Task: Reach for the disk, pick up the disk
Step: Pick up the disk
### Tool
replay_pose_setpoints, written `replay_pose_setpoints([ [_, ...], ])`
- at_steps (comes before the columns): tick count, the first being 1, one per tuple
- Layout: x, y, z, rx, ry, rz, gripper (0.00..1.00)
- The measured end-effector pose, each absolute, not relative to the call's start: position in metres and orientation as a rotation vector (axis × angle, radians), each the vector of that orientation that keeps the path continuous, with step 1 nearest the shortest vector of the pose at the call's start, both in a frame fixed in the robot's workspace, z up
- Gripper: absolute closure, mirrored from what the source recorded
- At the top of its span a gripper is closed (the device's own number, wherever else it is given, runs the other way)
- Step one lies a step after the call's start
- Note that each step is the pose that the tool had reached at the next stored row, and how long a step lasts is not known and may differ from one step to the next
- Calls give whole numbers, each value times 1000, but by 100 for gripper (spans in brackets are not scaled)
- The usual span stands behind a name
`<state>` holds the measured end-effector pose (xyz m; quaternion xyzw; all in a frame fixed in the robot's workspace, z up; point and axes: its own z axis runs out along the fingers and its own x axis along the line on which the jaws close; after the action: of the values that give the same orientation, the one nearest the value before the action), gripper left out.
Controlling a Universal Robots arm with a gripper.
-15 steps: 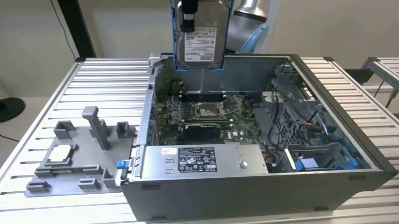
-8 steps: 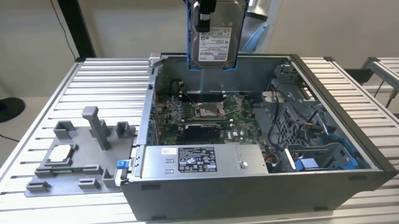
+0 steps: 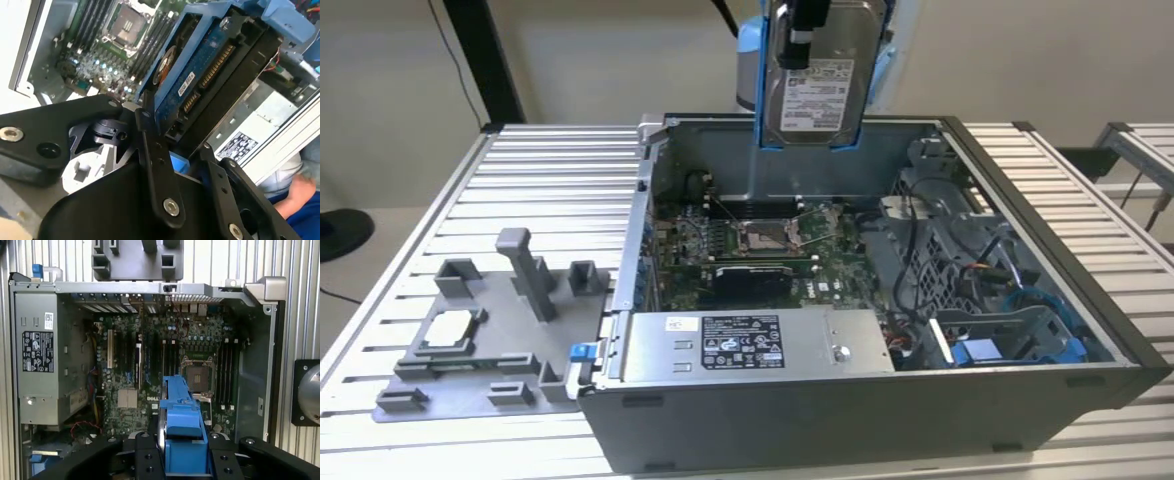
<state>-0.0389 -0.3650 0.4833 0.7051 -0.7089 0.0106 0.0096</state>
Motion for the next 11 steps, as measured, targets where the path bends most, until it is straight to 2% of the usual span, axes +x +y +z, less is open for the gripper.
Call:
replay_pose_setpoints([
  [11,11,-365,483,2202,-2214,33,100],
])
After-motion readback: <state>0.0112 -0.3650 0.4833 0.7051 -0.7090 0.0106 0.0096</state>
